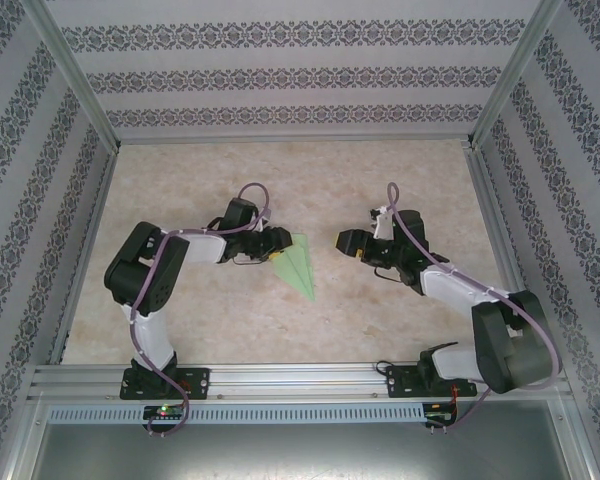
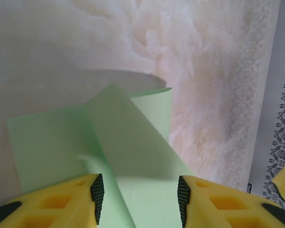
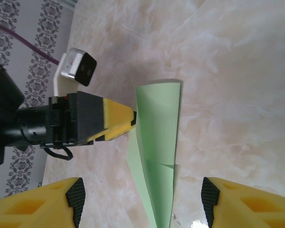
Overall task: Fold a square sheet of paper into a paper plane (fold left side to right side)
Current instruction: Turn over the paper at the center of the table.
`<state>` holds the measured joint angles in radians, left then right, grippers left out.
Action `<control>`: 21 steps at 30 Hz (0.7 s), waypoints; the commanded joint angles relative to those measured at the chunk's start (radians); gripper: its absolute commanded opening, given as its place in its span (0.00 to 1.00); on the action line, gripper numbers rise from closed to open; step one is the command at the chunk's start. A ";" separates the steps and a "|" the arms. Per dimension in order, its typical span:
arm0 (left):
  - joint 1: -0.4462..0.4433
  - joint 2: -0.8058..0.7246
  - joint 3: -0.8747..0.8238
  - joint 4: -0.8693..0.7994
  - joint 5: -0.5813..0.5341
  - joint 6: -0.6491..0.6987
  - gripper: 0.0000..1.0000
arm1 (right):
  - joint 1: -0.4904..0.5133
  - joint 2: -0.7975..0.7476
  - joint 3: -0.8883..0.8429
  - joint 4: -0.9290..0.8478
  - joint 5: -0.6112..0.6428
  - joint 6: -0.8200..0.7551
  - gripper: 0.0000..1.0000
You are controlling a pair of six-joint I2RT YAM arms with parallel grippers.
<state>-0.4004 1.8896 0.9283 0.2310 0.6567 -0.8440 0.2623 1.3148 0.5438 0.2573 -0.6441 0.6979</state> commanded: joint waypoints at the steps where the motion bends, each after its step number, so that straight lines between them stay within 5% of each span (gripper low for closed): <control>1: -0.024 0.038 0.042 0.027 0.018 -0.010 0.47 | -0.017 -0.045 -0.020 -0.009 -0.020 -0.011 0.68; 16: -0.055 0.097 0.177 0.029 0.068 -0.014 0.43 | -0.069 -0.163 -0.033 -0.077 -0.070 -0.014 0.88; 21: -0.059 0.080 0.175 0.078 0.084 -0.017 0.25 | -0.083 -0.172 -0.028 -0.078 -0.122 -0.006 0.94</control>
<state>-0.4454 1.9713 1.0870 0.2501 0.7116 -0.8581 0.1913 1.1599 0.5205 0.1883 -0.7139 0.6983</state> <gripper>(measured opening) 0.274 0.926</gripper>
